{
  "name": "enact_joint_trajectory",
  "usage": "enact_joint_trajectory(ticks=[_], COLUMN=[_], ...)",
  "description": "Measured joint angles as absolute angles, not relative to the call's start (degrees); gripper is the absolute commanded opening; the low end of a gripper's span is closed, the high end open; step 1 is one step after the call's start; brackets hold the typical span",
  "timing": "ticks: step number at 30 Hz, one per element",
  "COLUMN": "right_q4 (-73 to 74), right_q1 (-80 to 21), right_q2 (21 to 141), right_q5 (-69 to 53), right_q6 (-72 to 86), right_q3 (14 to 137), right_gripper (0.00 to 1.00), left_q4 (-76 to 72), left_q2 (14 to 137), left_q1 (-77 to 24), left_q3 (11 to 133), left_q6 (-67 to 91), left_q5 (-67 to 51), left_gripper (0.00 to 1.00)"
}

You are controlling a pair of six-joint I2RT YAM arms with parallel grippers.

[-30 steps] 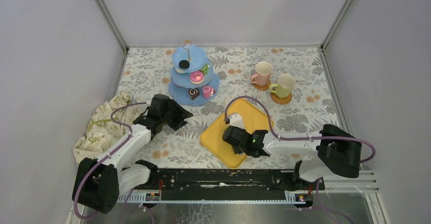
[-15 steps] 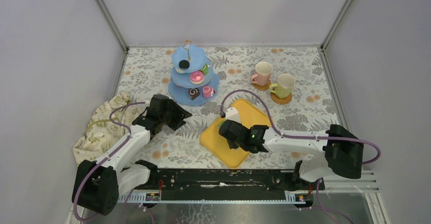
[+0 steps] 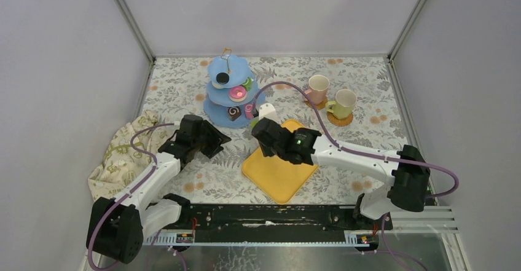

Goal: Serve the afternoon tea
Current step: Place the desert on the desert table.

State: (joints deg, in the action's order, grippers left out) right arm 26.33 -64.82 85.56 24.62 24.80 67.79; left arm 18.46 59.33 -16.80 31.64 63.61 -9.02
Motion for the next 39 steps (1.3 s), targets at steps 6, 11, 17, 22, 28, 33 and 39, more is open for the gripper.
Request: enact_joint_trajectory(ticks=[6,11,17,22,28,33,39], right_q4=[29.80,33.06,36.95,39.64,41.54,41.82,41.85], right_q1=[-61.28,-57.95,-54.59,-52.34,-50.70,-49.47,-48.42], right_q2=[92.01,99.22,106.85,112.71,118.48,122.74,125.01], right_q5=[24.86,24.77,24.32,23.81,22.50,21.21,19.77], right_q6=[20.86,17.58,14.76,13.13,12.32,12.16,12.14], right_q3=[81.34,94.65,107.66,117.73,125.93,129.19,130.13], right_gripper=[0.16,0.14,0.14,0.14,0.15,0.15,0.16], left_q4=[19.94,20.67,20.86,20.86,20.82,20.80,20.67], left_q2=[58.87,58.22,57.89,57.76,57.78,57.78,57.76], left_q1=[-16.36,-15.90,-15.31,-14.85,-14.35,-14.00,-13.50], left_q3=[31.79,31.81,31.81,31.81,31.81,31.79,31.66], left_q6=[63.16,62.52,62.06,61.91,61.87,61.78,61.73], left_q5=[-9.04,-9.04,-9.17,-9.32,-10.04,-10.17,-10.35], left_gripper=[0.56,0.56,0.56,0.56,0.56,0.56,0.56])
